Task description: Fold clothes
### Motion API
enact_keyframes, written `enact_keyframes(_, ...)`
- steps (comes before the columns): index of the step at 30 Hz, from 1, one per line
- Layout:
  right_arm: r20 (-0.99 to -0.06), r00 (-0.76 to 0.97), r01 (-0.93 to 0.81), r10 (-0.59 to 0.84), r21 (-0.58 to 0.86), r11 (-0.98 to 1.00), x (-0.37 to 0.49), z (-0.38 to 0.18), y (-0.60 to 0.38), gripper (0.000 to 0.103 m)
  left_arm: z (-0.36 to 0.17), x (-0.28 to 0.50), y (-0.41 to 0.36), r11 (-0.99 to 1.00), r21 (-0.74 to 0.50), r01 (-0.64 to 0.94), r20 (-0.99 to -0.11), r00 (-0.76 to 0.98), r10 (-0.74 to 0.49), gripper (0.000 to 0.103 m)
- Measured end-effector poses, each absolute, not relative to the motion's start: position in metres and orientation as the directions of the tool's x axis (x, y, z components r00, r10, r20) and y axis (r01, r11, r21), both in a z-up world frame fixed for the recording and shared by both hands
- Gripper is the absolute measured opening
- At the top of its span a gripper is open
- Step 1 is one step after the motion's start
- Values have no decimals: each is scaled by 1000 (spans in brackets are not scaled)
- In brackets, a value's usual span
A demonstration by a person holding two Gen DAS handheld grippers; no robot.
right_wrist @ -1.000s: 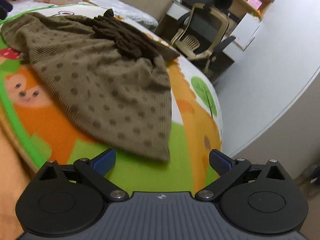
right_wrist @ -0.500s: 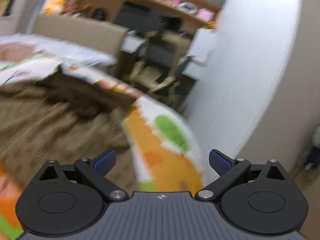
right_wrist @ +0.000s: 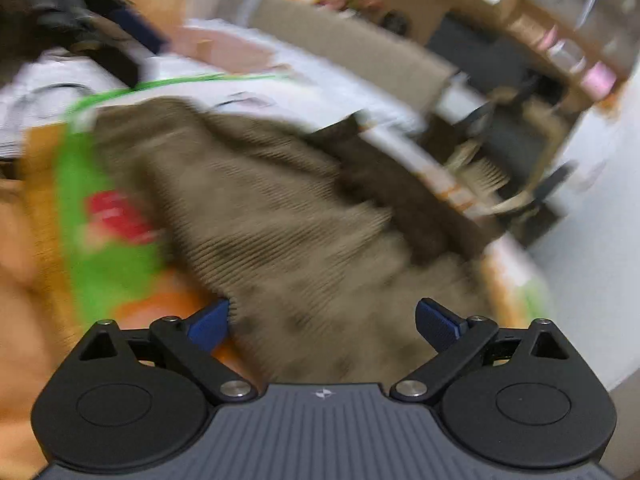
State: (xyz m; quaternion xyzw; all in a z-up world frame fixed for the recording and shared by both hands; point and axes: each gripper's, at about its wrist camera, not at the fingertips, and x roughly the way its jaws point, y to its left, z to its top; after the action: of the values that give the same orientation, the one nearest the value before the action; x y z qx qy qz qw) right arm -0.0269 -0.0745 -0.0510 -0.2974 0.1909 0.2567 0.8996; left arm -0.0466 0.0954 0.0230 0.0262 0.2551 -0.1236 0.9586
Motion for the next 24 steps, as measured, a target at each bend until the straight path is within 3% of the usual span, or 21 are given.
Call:
enact_keyframes(5, -387, 880, -399, 276, -286, 871, -5, -11, -106, 98, 5, -46, 85, 953, 94, 289, -560, 807, -190, 102)
enact_keyframes(11, -431, 856, -436, 285, -307, 846, -35, -17, -135, 98, -29, -33, 74, 910, 260, 322, -637, 765, -89, 102)
enact_keyframes(17, -520, 791, -533, 323, -323, 782, -58, -40, -141, 100, -33, -20, 89, 918, 355, 174, -575, 815, 68, 102)
enact_keyframes(24, -568, 733, -629, 374, -356, 691, -55, -68, -99, 100, 1, -14, 121, 971, 226, -77, -458, 871, 176, 102)
